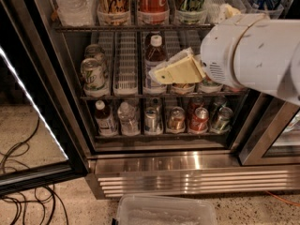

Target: Pick green can from top shelf of fridge

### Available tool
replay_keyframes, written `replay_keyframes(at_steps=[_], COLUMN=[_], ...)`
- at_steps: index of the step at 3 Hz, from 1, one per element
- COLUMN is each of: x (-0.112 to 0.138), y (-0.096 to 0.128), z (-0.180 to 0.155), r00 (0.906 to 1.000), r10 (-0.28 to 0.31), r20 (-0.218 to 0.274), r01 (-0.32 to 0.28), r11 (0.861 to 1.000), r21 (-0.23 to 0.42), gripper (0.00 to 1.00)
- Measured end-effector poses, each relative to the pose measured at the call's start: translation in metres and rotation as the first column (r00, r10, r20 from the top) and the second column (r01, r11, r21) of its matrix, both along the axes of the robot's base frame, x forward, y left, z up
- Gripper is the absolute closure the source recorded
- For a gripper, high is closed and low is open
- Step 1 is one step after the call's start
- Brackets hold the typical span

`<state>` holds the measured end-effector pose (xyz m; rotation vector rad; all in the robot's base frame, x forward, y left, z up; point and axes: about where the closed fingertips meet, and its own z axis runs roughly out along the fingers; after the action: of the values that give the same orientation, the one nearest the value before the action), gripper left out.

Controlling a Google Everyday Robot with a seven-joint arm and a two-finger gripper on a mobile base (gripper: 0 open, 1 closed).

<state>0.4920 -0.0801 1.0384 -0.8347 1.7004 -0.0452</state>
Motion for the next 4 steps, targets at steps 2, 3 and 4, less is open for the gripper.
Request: replay_keyframes(at_steps=[2,3,4], x=[-0.015,-0.018,-0.024], y=[-0.038,-0.047,-0.058], z=[-0.017,0.003,0.010], r00=[0.9652,0.9337,0.9179], r10=[-0.235,-0.315,-0.350], r20=[0.115,0.171,0.188], r01=[0.232,0.290,0.324], r11=[0.972,0.944,0.933], r21=[0.035,0.155,0.156], gripper=[0.00,0.00,0.00])
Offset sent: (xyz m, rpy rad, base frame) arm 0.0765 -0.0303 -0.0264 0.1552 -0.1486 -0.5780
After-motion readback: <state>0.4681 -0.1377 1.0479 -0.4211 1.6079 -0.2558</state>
